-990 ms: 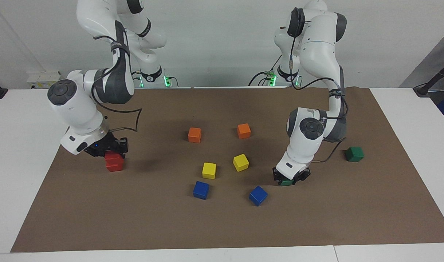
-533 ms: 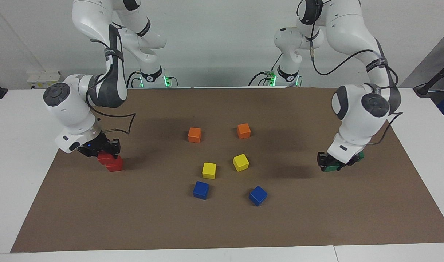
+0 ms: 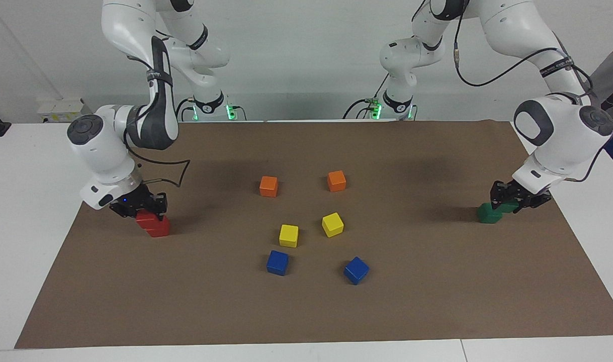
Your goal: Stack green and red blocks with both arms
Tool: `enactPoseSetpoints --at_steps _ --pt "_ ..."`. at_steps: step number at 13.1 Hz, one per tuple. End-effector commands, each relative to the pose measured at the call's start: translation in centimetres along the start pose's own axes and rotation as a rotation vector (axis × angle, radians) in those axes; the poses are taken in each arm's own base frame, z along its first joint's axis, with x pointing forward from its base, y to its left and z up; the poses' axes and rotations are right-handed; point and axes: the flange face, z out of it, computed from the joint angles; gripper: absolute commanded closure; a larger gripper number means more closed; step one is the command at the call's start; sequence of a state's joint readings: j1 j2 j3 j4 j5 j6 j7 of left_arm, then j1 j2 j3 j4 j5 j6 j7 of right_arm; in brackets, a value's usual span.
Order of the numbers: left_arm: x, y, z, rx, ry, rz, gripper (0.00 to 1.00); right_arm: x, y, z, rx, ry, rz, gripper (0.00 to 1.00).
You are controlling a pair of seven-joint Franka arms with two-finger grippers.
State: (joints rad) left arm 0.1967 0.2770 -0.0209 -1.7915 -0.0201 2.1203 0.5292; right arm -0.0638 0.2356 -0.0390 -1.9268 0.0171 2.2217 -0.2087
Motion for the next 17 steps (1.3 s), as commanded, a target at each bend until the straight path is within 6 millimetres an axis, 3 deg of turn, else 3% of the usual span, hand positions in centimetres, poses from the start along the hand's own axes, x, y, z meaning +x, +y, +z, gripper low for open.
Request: enactPoseSetpoints --at_steps 1,8,13,17 --pt "-2.6 1.0 1.4 0.021 0.068 0.021 1.0 -1.0 0.3 0.3 0.002 0.01 -0.004 1.0" --pt "-3.8 -0.4 1.9 0.028 0.068 0.058 1.0 -2.0 1.4 1.8 -0.01 0.022 0.003 1.0" --pt "-4.4 -0.1 3.7 0.015 0.099 0.026 1.0 -2.4 1.3 3.0 -0.012 0.031 0.0 1.0" --pt "-4.4 -0.2 3.7 0.018 0.11 0.019 1.0 -2.3 0.8 3.3 -0.011 0.028 -0.006 1.0"
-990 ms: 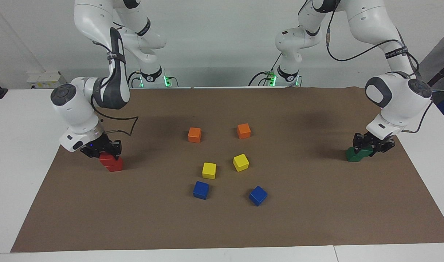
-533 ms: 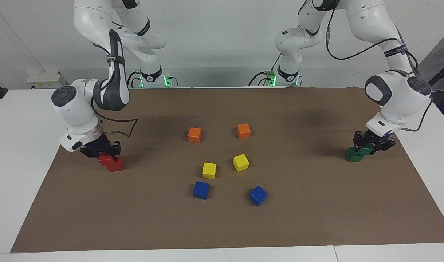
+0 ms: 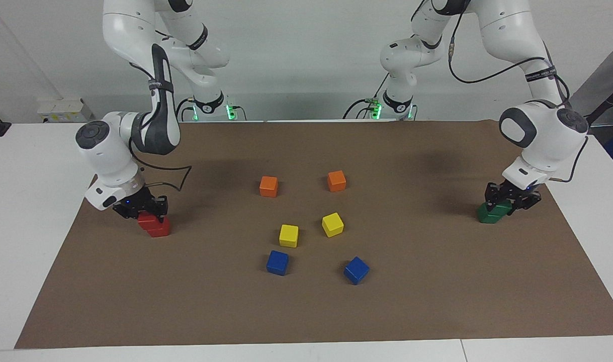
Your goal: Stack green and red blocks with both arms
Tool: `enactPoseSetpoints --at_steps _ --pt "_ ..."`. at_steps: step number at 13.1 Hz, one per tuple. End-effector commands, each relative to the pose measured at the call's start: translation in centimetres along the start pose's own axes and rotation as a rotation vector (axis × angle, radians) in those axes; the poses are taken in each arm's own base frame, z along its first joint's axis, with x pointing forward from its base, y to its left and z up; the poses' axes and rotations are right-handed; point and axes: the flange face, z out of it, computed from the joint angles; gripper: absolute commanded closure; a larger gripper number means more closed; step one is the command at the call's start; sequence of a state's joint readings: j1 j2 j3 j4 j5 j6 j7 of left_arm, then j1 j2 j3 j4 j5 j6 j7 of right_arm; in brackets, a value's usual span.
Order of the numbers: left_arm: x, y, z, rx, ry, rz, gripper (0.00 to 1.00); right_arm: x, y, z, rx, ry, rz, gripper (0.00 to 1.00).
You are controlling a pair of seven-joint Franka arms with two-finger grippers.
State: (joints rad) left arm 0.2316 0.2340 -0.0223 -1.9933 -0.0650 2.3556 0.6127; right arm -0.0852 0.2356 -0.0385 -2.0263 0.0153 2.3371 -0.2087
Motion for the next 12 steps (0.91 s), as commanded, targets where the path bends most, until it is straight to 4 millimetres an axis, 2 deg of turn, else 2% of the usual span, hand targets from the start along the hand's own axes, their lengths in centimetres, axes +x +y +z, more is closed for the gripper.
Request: enactPoseSetpoints --at_steps 1,4,5,6,7,12 --pt "-0.81 0.23 -0.37 0.003 0.033 0.001 1.0 -0.53 -0.23 0.09 -0.003 0.01 -0.028 1.0" --pt "-1.08 0.59 0.49 0.018 0.052 0.005 1.0 -0.46 -0.4 0.06 -0.004 0.013 -0.06 1.0" --pt "-1.08 0.6 0.49 0.019 0.052 0.006 0.85 -0.45 -0.48 0.06 -0.004 0.013 -0.08 1.0" --pt "-1.09 0.61 0.5 0.018 0.05 0.006 0.13 -0.46 -0.4 0.06 -0.004 0.013 -0.083 1.0" --pt "-1.14 0.63 0.57 0.017 0.049 0.006 0.0 -0.48 -0.31 0.06 -0.004 0.013 -0.083 1.0" --pt "-0.71 0.64 0.1 0.011 0.042 0.01 0.0 -0.47 -0.31 0.05 -0.005 0.014 -0.091 1.0"
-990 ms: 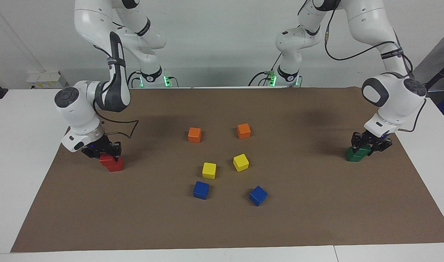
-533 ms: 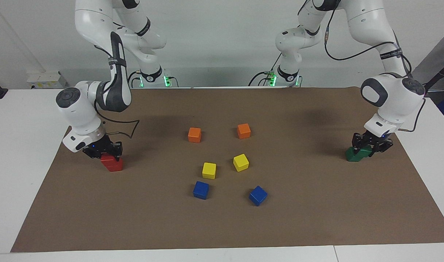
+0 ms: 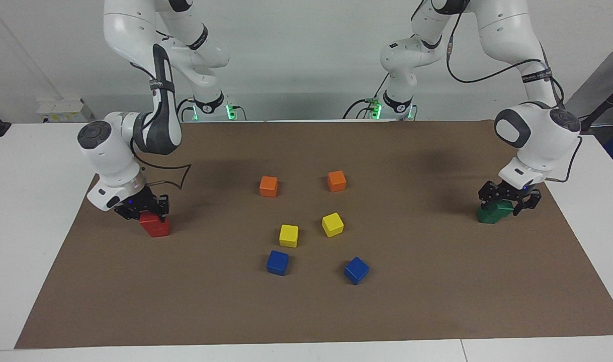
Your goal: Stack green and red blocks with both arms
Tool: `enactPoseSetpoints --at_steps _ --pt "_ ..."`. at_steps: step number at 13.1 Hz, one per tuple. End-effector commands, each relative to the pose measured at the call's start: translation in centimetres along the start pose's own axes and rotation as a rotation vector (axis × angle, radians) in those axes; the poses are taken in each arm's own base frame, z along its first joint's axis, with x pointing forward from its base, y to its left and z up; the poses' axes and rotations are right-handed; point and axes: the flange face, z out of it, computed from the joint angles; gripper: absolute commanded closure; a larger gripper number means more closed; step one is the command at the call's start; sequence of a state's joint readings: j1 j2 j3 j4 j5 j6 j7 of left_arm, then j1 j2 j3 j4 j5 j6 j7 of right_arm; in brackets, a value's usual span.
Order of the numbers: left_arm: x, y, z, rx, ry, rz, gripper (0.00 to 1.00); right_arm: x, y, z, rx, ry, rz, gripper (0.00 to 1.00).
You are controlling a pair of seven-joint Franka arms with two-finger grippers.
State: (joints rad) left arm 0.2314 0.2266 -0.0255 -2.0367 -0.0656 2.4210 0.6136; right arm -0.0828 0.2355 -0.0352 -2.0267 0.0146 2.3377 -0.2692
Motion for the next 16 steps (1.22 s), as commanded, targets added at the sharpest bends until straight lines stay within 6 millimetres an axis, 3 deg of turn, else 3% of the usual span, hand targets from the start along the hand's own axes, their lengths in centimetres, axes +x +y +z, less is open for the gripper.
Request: enactPoseSetpoints --at_steps 1,3,6,7,9,10,12,14,16 --pt "0.3 -0.2 -1.4 -0.01 0.016 0.008 0.0 -0.5 0.0 0.0 -0.006 0.014 -0.02 1.0" --pt "2.5 -0.7 -4.4 -0.025 0.012 0.007 0.0 -0.5 -0.1 0.0 -0.005 0.014 -0.015 1.0" --pt "4.4 -1.1 -9.0 -0.049 -0.01 0.018 0.0 -0.5 -0.1 0.0 -0.005 0.014 -0.014 0.85" --pt "4.5 -0.8 -10.1 -0.048 -0.011 0.02 0.0 -0.5 -0.1 0.0 -0.005 0.014 -0.014 0.62" --pt "4.5 0.2 -13.4 -0.043 -0.005 -0.083 0.0 -0.5 -0.1 0.0 -0.005 0.014 -0.011 0.07" --pt "5.0 1.3 -15.4 -0.048 -0.009 -0.167 0.0 -0.5 -0.1 0.0 -0.005 0.016 -0.001 0.0" --pt "5.8 4.1 -19.4 -0.048 -0.056 -0.306 0.0 -0.4 0.0 -0.1 -0.006 0.017 0.005 0.0" --pt "5.6 6.5 -22.5 -0.028 -0.074 -0.299 0.0 -0.1 0.1 -0.3 -0.007 0.023 0.021 0.0" --pt "4.4 7.3 -24.4 -0.04 -0.12 -0.315 0.0 0.5 0.2 -1.2 -0.008 0.029 0.022 0.0"
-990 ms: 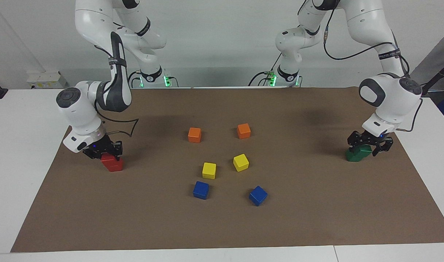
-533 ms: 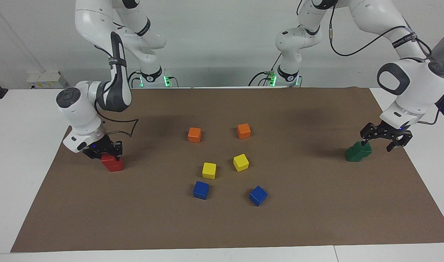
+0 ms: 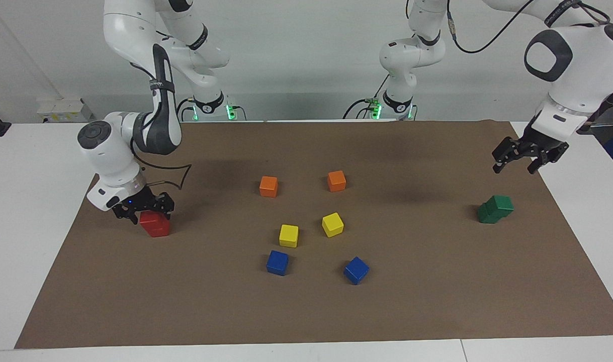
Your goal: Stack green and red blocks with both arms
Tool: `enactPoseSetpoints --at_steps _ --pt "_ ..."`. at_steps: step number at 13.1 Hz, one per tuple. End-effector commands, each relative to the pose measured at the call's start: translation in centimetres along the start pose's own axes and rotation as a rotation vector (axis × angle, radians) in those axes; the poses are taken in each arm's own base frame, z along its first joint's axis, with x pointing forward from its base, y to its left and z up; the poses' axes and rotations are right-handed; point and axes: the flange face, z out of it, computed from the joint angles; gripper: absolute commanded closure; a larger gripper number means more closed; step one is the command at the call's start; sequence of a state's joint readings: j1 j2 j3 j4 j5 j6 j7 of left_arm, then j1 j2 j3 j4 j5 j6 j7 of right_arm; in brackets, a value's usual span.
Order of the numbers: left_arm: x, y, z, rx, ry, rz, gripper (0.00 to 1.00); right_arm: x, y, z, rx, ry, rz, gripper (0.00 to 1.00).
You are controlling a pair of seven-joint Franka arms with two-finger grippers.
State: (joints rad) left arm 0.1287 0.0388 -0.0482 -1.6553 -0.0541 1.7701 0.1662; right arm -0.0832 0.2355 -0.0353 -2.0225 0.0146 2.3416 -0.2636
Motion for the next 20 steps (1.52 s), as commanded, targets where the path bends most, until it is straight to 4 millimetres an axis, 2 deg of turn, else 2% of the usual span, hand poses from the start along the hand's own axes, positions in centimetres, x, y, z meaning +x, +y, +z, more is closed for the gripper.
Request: enactPoseSetpoints --at_steps 1,3,5,8,9,10,13,18,20 --pt "-1.7 0.3 -2.3 0.014 -0.057 -0.076 0.0 0.6 -0.1 -2.1 -0.005 0.023 0.015 0.0" --pt "-2.6 1.2 -3.6 0.018 -0.054 -0.155 0.0 1.1 -0.7 -6.3 0.008 -0.011 0.022 0.0" --pt "-3.7 1.3 -4.2 0.016 -0.1 -0.16 0.0 1.3 -2.9 -12.3 0.018 -0.032 0.012 0.0" --pt "-5.1 1.5 -4.5 0.015 -0.127 -0.163 0.0 -1.3 -4.3 -19.5 0.02 -0.024 0.018 0.0" --pt "-5.5 2.2 -4.5 0.016 -0.126 -0.153 0.0 -2.4 -5.3 -21.8 0.02 -0.024 0.004 0.0" --pt "-5.6 2.6 -4.0 0.015 -0.136 -0.152 0.0 -3.3 -5.6 -23.3 0.022 -0.027 0.002 0.0" --pt "-5.6 3.7 -3.4 0.015 -0.135 -0.128 0.0 -3.1 -5.3 -25.6 0.023 -0.043 0.013 0.0" --pt "-5.4 5.0 -3.8 0.018 -0.115 -0.089 0.0 -3.0 -5.4 -26.6 0.027 -0.093 0.053 0.0" --pt "-5.2 4.9 -3.9 0.055 -0.109 -0.074 0.0 -2.9 -5.4 -26.6 0.027 -0.092 0.053 0.0"
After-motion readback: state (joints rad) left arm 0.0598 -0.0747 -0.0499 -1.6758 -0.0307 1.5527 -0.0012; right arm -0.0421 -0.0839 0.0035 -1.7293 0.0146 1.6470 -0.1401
